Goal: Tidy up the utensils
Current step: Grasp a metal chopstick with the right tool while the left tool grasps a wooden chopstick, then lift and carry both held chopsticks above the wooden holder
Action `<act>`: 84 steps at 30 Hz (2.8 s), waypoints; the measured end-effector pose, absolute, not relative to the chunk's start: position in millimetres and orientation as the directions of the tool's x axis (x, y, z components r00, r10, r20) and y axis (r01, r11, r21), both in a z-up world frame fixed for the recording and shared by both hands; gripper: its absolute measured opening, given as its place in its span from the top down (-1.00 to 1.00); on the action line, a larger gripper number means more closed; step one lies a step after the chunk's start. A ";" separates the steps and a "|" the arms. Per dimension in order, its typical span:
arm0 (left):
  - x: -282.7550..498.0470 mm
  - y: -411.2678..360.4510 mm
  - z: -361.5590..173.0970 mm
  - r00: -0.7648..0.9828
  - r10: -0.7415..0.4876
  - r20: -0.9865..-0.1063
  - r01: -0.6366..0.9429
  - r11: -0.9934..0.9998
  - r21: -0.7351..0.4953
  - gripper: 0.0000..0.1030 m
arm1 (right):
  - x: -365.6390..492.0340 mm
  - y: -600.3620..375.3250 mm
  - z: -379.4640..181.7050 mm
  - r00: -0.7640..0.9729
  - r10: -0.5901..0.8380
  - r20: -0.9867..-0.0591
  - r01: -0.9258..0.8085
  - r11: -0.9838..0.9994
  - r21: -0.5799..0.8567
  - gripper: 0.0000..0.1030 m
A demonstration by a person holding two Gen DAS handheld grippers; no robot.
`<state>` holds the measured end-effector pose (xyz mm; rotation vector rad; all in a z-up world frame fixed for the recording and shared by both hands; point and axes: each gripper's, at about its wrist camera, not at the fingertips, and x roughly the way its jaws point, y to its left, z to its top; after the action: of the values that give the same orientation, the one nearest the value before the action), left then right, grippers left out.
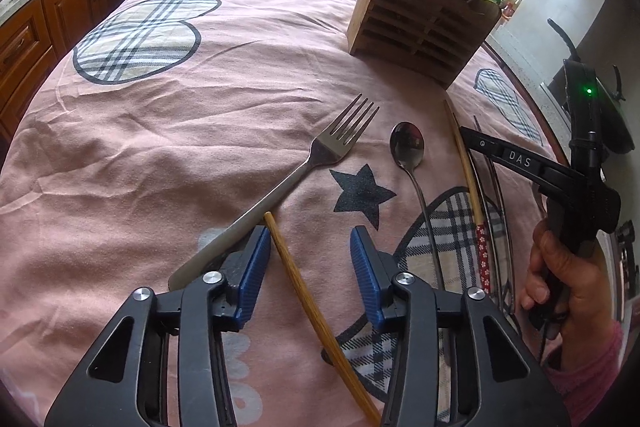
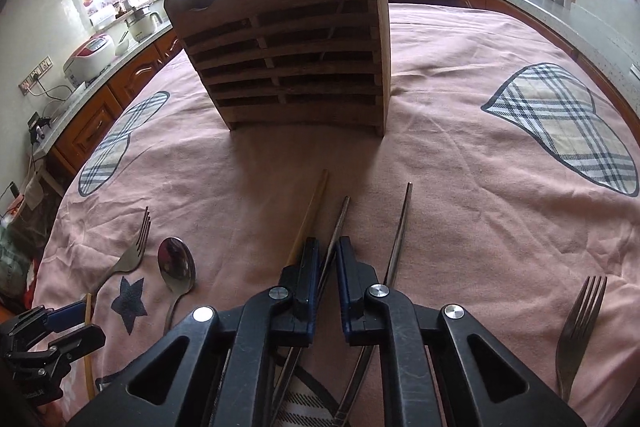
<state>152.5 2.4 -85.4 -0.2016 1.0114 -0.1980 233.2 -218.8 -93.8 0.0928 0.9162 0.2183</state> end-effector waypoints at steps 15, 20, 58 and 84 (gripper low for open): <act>149.9 4.0 -80.8 0.509 -0.298 -0.807 0.086 0.951 -0.297 0.87 | 246.2 -225.2 -86.9 0.599 0.272 -0.753 -0.145 0.962 0.231 0.89; 144.6 2.1 -65.7 0.537 -0.301 -0.788 0.107 0.951 -0.290 0.88 | 226.7 -234.5 -67.1 0.631 0.311 -0.711 -0.156 0.948 0.277 0.91; 125.3 -1.0 68.7 0.778 -0.334 -0.532 0.218 0.938 -0.270 0.92 | 151.4 -258.8 69.0 0.832 0.358 -0.424 -0.245 0.923 0.297 0.92; 187.8 -3.9 128.5 0.867 -0.315 -0.385 0.222 0.937 -0.268 0.92 | 185.0 -273.8 107.1 0.885 0.322 -0.337 -0.228 0.930 0.289 0.92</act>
<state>187.8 -3.9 128.5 -0.2195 0.4381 -0.2835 185.0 -273.8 107.1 0.2465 0.3910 0.2886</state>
